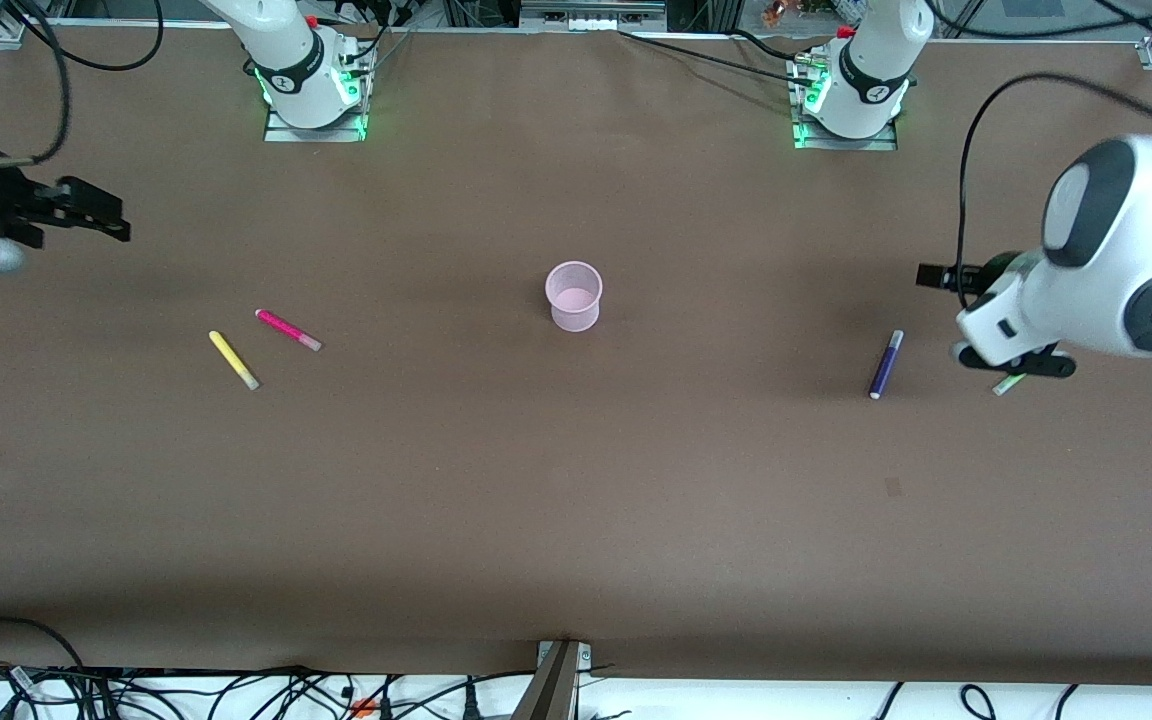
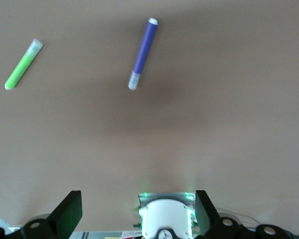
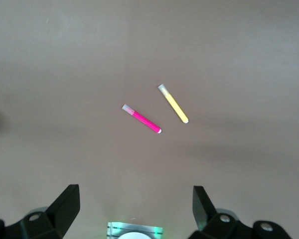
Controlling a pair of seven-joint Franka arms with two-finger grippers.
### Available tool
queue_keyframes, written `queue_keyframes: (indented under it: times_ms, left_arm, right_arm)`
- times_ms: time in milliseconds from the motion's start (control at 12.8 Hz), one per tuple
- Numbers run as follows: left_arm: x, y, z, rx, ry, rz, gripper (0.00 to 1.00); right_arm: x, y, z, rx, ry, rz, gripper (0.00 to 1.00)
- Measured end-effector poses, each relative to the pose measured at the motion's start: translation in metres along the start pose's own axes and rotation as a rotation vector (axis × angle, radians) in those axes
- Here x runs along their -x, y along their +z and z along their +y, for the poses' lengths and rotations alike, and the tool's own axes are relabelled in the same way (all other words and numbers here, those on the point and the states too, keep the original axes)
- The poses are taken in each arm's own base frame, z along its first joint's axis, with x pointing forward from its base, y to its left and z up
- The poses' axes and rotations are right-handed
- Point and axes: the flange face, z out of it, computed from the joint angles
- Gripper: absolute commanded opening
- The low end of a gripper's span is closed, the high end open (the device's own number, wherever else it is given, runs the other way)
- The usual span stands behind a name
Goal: Organize pens into pink holder with both arms
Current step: 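Reach the left gripper to the purple marker while the right gripper reaches the pink marker, then grasp the purple marker with the left gripper while the right gripper lowers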
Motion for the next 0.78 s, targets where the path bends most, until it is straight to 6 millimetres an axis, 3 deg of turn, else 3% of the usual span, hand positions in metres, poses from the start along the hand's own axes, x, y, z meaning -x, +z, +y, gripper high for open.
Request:
queue_keyframes:
  times_ms: [156,312,547,781]
  left_arm:
    - [-0.032,0.036,0.002,-0.015,0.048,0.06,1.0]
    - [-0.051,0.071,0.0,-0.019,0.131,0.16,1.0]
    - [-0.065,0.118,-0.02,-0.027,0.254,0.306,1.0]
    - [-0.068,0.165,-0.004,-0.048,0.311,0.471,1.0]
  right_arm:
    - [-0.01,0.046,-0.005,-0.011,-0.113,-0.015,1.0]
    - [-0.011,0.094,-0.01,-0.021,-0.206,-0.036,1.0]
    - [-0.005,0.152,-0.029,-0.024,-0.36,-0.049,1.0]
    - [0.001,0.188,-0.037,-0.016,-0.5,-0.023,1.0]
